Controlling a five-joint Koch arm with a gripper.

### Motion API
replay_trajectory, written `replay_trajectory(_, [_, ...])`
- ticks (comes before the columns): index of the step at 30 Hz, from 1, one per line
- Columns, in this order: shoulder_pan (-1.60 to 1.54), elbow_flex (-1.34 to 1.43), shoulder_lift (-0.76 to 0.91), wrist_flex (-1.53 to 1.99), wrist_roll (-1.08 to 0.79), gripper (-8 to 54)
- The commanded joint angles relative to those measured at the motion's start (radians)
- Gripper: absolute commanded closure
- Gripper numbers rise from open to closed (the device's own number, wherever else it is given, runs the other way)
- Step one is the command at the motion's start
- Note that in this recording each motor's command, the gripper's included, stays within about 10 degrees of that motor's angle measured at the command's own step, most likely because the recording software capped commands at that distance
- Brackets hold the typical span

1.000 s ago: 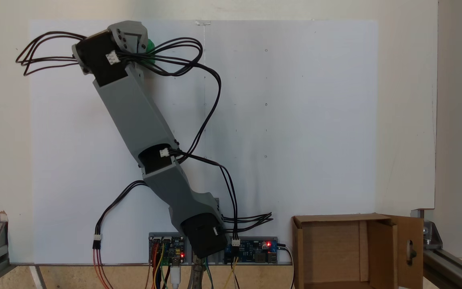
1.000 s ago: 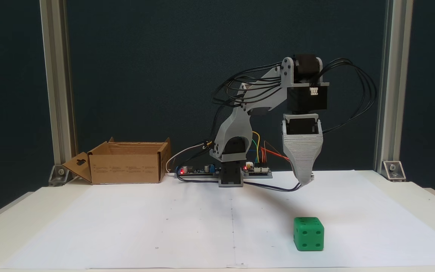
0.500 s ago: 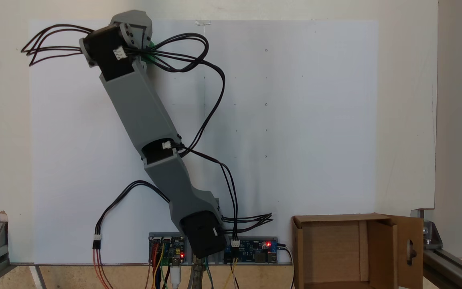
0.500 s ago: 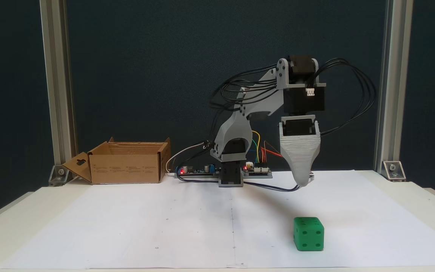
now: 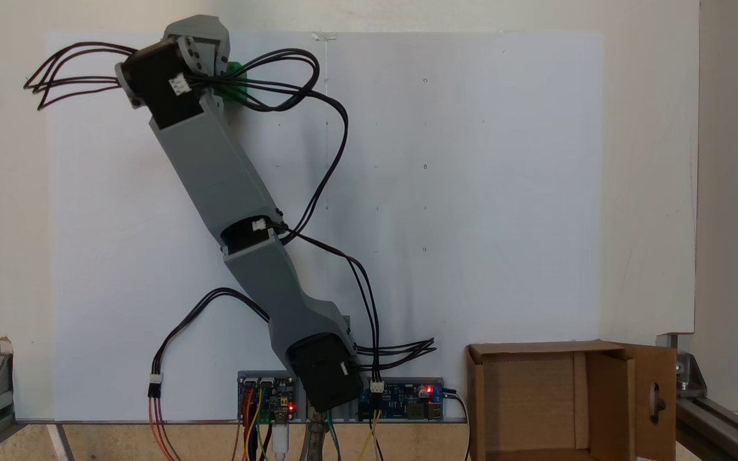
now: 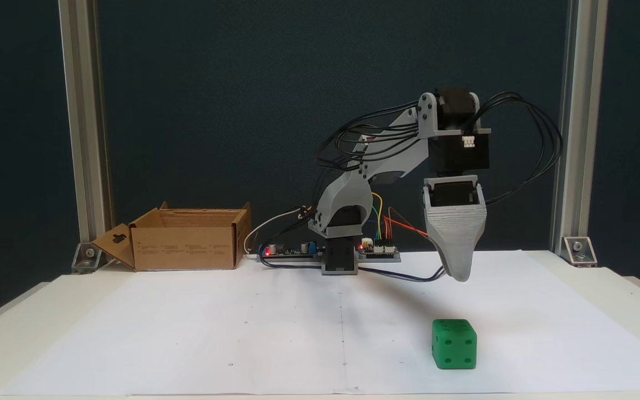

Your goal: Grasp a green dice and put it in the bin.

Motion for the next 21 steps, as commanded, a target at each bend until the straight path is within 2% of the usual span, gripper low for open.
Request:
replay_trajectory(1, [-0.011,-0.066,0.015,0.114,0.058,0.8])
replay_trajectory(21, [0.002,-0.066,-0.049,0.112,0.058,1.3])
